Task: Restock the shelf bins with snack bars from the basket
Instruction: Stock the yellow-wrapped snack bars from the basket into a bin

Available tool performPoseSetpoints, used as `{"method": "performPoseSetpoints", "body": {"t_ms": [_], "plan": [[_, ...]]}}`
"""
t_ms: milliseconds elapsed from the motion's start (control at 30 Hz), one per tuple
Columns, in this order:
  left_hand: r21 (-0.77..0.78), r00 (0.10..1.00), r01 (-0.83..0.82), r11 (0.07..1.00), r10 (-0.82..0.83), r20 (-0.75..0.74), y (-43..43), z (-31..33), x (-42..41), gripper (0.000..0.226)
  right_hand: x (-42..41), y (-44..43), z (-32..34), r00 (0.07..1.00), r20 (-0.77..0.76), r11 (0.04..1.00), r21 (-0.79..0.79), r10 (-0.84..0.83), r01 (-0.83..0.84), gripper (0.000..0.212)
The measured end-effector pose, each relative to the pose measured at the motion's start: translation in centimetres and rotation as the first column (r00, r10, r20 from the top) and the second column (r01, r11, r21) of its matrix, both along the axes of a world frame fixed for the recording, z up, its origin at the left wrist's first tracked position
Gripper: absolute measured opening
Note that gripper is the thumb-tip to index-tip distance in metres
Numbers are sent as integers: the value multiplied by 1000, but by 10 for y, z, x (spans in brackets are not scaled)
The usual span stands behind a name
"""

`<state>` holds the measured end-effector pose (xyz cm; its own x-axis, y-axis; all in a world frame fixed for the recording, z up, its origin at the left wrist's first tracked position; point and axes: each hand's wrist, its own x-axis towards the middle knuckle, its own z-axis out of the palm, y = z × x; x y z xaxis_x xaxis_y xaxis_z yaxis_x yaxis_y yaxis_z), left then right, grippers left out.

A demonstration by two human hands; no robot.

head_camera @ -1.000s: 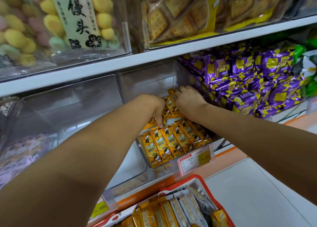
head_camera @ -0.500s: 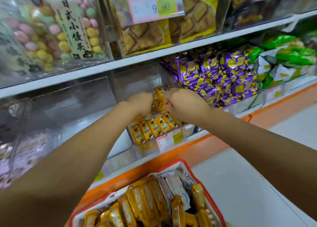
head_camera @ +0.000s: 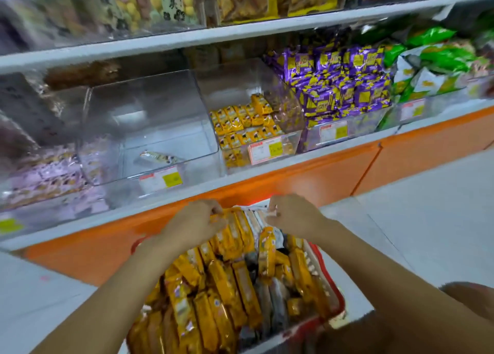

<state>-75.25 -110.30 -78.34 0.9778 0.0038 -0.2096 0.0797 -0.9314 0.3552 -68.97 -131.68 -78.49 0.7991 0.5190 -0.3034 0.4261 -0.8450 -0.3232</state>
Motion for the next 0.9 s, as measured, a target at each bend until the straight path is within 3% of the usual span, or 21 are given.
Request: {"method": "performPoseSetpoints", "body": {"t_ms": [133, 267, 400, 500, 567, 700, 900], "plan": [[141, 951, -18, 990, 60, -303, 8, -28, -30, 55, -23, 15, -52, 994, -32, 991, 77, -108, 110, 46], [118, 887, -103, 988, 145, -439, 21, -45, -61, 70, -46, 46, -80, 989, -45, 980, 140, -140, 145, 66], [55, 893, -142, 988, 152, -424, 27, -45, -75, 69, -60, 84, -95, 981, -25, 979, 65, -191, 193, 81], [7, 907, -163, 987, 153, -392, 28, -42, -80, 64, -70, 102, -99, 970, 117, 976, 69, -212, 205, 64], [-9, 916, -169, 986, 154, -370, 31, -43, -83, 61, -75, 111, -107, 963, 187, 973, 160, -193, 164, 51], [-38, 920, -190, 981, 165, -356, 35, -46, -87, 61, -87, 114, -119, 912, 133, 888, 319, -388, 332, 51], [-67, 916, -197, 978, 160, -368, 34, -49, -89, 61, -78, 105, -122, 873, 101, 853, 295, -476, 431, 72]]}}
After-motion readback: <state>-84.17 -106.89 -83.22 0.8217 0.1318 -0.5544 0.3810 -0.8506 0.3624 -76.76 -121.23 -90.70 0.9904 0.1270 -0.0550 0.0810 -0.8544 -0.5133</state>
